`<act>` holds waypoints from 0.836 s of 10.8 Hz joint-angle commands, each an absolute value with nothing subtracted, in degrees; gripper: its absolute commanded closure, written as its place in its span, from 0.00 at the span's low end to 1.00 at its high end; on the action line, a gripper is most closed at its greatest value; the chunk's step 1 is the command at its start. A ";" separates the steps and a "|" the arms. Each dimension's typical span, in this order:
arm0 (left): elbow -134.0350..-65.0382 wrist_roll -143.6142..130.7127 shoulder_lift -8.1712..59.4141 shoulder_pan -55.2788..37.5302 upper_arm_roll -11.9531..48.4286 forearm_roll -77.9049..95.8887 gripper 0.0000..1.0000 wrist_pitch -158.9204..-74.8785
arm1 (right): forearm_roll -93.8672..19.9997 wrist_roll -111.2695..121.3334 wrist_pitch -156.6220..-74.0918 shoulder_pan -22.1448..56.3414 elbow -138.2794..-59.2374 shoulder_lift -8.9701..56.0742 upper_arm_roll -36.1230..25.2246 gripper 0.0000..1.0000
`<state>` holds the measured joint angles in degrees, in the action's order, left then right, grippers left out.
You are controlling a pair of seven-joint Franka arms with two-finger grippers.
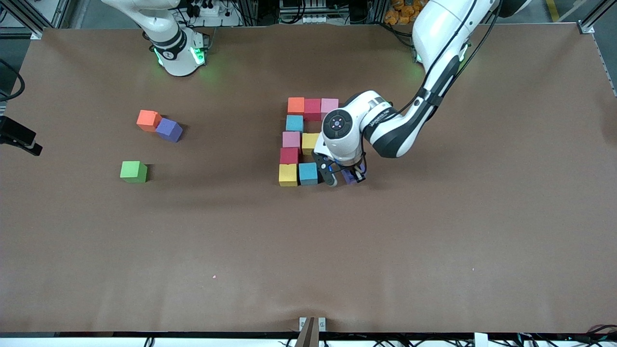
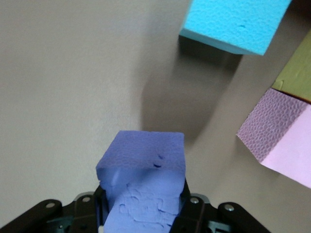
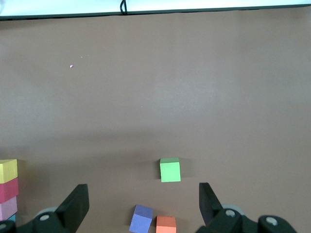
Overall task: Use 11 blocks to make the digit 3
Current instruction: 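Carry the blue cube with the left gripper to the row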
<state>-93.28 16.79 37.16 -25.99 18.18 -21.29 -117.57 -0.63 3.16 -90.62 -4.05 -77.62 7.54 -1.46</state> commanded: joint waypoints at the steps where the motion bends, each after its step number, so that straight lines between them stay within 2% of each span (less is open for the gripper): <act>1: -90.62 21.87 39.19 -28.73 16.88 -22.76 0.94 -117.33 | 0.35 2.81 -90.53 -3.78 -77.34 7.38 -1.32 0.00; 4: -87.20 23.55 42.18 -30.58 16.88 -24.26 0.94 -117.42 | 0.44 2.73 -90.53 -3.60 -77.43 7.47 -1.23 0.00; 9: -82.89 25.05 45.87 -35.77 13.18 -24.08 0.94 -117.94 | 0.61 2.64 -90.70 -3.78 -77.26 7.47 -1.23 0.00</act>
